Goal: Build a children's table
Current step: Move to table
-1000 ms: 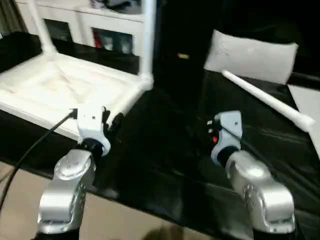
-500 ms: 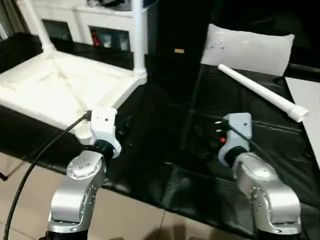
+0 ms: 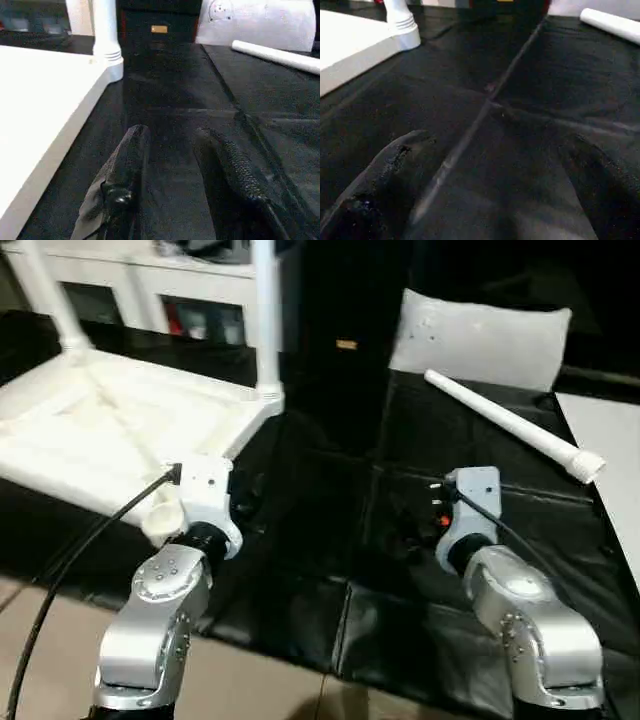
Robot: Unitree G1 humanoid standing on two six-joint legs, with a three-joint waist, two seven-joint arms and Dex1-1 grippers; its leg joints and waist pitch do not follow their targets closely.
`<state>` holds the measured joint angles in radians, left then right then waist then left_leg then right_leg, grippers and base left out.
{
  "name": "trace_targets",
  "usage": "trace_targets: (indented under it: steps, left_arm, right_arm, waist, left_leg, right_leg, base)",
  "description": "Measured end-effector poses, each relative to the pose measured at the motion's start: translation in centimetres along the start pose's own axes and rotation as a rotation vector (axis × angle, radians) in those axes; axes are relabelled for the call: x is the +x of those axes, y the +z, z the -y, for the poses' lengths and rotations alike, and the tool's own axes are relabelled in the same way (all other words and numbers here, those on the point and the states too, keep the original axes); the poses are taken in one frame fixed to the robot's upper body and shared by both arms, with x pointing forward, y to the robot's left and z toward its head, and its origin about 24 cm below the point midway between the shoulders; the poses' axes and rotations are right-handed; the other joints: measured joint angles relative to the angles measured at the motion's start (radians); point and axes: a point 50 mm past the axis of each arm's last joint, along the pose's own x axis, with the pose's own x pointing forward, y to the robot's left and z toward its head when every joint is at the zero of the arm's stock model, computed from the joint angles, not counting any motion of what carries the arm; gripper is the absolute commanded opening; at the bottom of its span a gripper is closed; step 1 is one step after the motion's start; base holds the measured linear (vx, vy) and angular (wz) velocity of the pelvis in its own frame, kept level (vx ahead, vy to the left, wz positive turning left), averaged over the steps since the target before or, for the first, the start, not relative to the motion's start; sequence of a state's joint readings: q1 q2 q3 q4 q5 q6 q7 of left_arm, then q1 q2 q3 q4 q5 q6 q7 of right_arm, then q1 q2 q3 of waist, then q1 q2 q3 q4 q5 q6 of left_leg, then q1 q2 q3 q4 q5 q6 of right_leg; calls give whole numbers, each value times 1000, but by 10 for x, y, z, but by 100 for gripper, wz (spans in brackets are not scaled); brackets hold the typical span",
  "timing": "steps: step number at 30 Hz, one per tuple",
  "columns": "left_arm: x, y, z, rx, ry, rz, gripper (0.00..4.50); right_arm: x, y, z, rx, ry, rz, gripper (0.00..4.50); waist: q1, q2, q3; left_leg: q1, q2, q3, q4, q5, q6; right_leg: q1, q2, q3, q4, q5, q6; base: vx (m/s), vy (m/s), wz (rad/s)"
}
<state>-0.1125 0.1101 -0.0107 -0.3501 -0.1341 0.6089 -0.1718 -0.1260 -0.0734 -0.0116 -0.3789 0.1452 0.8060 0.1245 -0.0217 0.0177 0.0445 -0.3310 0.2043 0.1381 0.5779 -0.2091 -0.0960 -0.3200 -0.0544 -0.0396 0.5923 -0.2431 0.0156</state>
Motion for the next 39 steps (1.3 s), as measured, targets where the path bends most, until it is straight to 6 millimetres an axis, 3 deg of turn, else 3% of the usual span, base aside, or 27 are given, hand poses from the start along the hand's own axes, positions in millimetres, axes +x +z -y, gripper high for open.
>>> trace_targets:
  steps: [1, 4, 6, 8, 9, 10, 11, 12, 14, 15, 17, 18, 19, 21, 24, 26, 27, 28, 30, 32, 33, 34, 35, 36, 37, 38, 39]
  left_arm:
    - [0, 0, 0, 0, -2, -1, 185]
    - [2, 3, 6, -4, -27, 11, 185]
    - [0, 0, 1, -4, -5, -2, 185]
    - [-1, 0, -5, 11, 16, -3, 185]
    - [0, 1, -4, 9, 15, 1, 185]
    - [1, 2, -2, 2, 10, 5, 185]
    - [2, 2, 3, -6, -6, 8, 185]
    - [3, 2, 7, -8, -23, 8, 185]
    - [3, 1, 7, 0, -22, 4, 185]
    - [3, 1, 4, 5, -11, -1, 185]
    - [4, 1, 3, -8, 11, 4, 185]
    - [4, 1, 3, -11, 14, 6, 185]
    - [4, 1, 3, -8, 16, 5, 185]
    - [4, 1, 1, 6, 25, 1, 185]
    - [5, 3, 2, -8, 41, 12, 185]
    - [4, 3, -1, 7, 45, 8, 185]
    - [4, 3, -3, 19, 51, 5, 185]
    - [3, 4, -7, 27, 64, 6, 185]
    - [2, 4, -9, 34, 73, 4, 185]
    - [1, 0, -8, 33, 70, -7, 185]
    - [2, 1, -5, 30, 61, -3, 185]
    - [4, 1, -1, 25, 43, -3, 185]
    - [4, -1, 3, 26, 22, -8, 185]
    - [4, 1, 3, 30, 21, -3, 185]
    - [4, 2, 2, 35, 23, 5, 185]
    - [4, 3, 2, 37, 24, 8, 185]
    - [4, 2, 0, 39, 32, 8, 185]
  right_arm:
    - [0, 1, 0, -1, -3, 2, 450]
    - [-2, 0, 6, -8, -29, -6, 450]
    - [0, 4, 2, 7, -15, 8, 450]
    - [1, 5, -4, 19, 14, 15, 450]
    - [0, 5, -3, 15, 11, 15, 450]
    - [0, 6, 0, 6, 3, 13, 450]
    - [-1, 5, 4, 3, -13, 9, 450]
    - [-2, 5, 6, 4, -22, 11, 450]
    - [-1, 7, 5, 3, -16, 18, 450]
    - [0, 8, 2, 3, -6, 21, 450]
    - [0, 6, 0, -10, 12, 13, 450]
    - [0, 6, 0, -19, 11, 11, 450]
    - [0, 6, 1, -17, 7, 12, 450]
    - [0, 6, 0, -8, 6, 13, 450]
    - [0, 8, 1, -20, -5, 16, 450]
    - [1, 9, -2, -22, 7, 20, 450]
    - [2, 9, -4, -15, 14, 21, 450]
    - [2, 10, -6, -10, 21, 24, 450]
    - [2, 11, -6, -6, 16, 29, 450]
    - [1, 9, -3, -5, 2, 24, 450]
    - [0, 8, 1, -9, -16, 19, 450]
    - [-1, 5, 5, -11, -33, 9, 450]
    - [-3, 1, 9, -9, -53, -6, 450]
    - [-4, 2, 10, -14, -58, -4, 450]
    - [-4, 3, 10, -15, -59, 2, 450]
    - [-4, 3, 9, -12, -56, 3, 450]
    - [-3, 2, 8, -3, -53, -1, 450]
  waist:
    - [1, 1, -1]
    - [1, 18, -9]
    - [-2, 16, -10]
    - [-13, 5, -12]
    - [-15, -3, -15]
    - [-9, -5, -16]
    - [-1, -2, -17]
    - [1, 0, -19]
    - [1, -5, -22]
    - [4, -5, -22]
    - [23, -4, -22]
    - [31, -3, -21]
    - [35, -4, -20]
    - [44, -6, -18]
    - [25, 15, -5]
    - [2, 26, 4]
    - [-4, 28, 6]
    - [-2, 23, 6]
    - [0, 6, 0]
    - [0, -10, -2]
    - [9, -19, -3]
    - [20, -23, -3]
    - [26, -39, -6]
    - [25, -35, -12]
    - [23, -24, -18]
    - [16, 15, -27]
    - [10, 24, -24]
  left_leg:
    - [3, 0, 0, -1, -4, 0]
    - [-28, -13, -51, 17, -15, 48]
    - [0, -19, -52, 9, -24, 38]
    - [19, -39, -48, 13, -38, 48]
    - [17, -47, -45, 20, -46, 60]
    - [2, -52, -40, 37, -59, 85]
    - [-19, -48, -44, 71, -71, 143]
    - [-29, -44, -49, 83, -70, 150]
    - [-30, -38, -59, 81, -62, 118]
    - [-32, -39, -60, 81, -58, 108]
    - [-38, -37, -52, 73, -46, 80]
    - [-36, -30, -51, 57, -43, 40]
    - [-31, -26, -51, 42, -33, -4]
    - [-19, -24, -49, 33, -25, -19]
    - [-35, -32, -113, 32, -7, -5]
    - [-42, -44, -172, 29, 10, -6]
    - [-39, -45, -183, 23, 18, -10]
    - [-34, -42, -177, 21, 21, -14]
    - [-28, -34, -171, 17, 31, -32]
    - [-20, -21, -160, -5, 31, -33]
    - [-33, -19, -138, 45, -7, 16]
    - [-69, -20, -89, 169, -37, 63]
    - [-72, -53, -45, 245, -59, 100]
    - [-69, -79, -26, 247, -70, 116]
    - [-65, -99, -15, 224, -76, 125]
    - [-46, -105, -13, 147, -88, 136]
    - [-44, -83, -29, 133, -95, 119]
  right_leg:
    - [4, 0, 0, -3, -3, -1]
    - [40, -13, -61, -40, -10, 8]
    - [38, -19, -58, -20, -34, -15]
    - [28, -38, -45, 35, -74, -60]
    - [29, -41, -28, 45, -88, -54]
    - [39, -40, -18, 41, -88, -15]
    - [42, -33, -12, 37, -87, 14]
    - [39, -24, -5, 39, -86, 18]
    - [8, -20, 10, 72, -86, 17]
    - [3, -17, 19, 78, -89, 20]
    - [2, -6, 30, 73, -90, 29]
    - [2, -2, 27, 72, -89, 28]
    - [1, -1, 24, 73, -86, 27]
    - [5, -2, 24, 67, -73, 25]
    - [48, -10, -47, 26, -60, 5]
    - [56, 1, -74, 32, -65, -52]
    - [48, 6, -68, 52, -79, -101]
    - [38, 15, -54, 81, -93, -138]
    - [22, 18, -43, 130, -116, -129]
    - [19, 34, -45, 126, -112, -123]
    - [13, 37, -50, 118, -101, -120]
    - [16, 40, -46, 117, -96, -119]
    - [16, 45, -42, 103, -86, -127]
    - [12, 54, -52, 87, -73, -128]
    - [7, 73, -64, 68, -59, -125]
    - [9, 114, -95, 32, -41, -121]
    - [10, 122, -125, 13, -27, -114]
  base:
    - [85, 9, 3]
    - [106, 25, 40]
    - [113, 11, 31]
    - [127, 4, 7]
    - [129, 5, 10]
    - [134, 21, 7]
    - [112, 27, 9]
    - [112, 27, 9]
    - [56, -35, 7]
    - [40, -52, 0]
    - [-26, -12, 2]
    - [-52, -23, 4]
    - [-81, -39, 8]
    - [-100, -20, 2]
    - [-115, -8, 39]
    - [-86, -39, 59]
    - [-80, -55, 57]
    - [-74, -99, 38]
    - [-60, -178, 15]
    - [-79, -231, 3]
    - [-90, -231, -2]
    - [-34, -201, -1]
    - [-8, -203, -1]
    - [-8, -203, -1]
    - [-50, -187, -3]
    - [-31, -164, 8]
    - [-31, -164, 8]
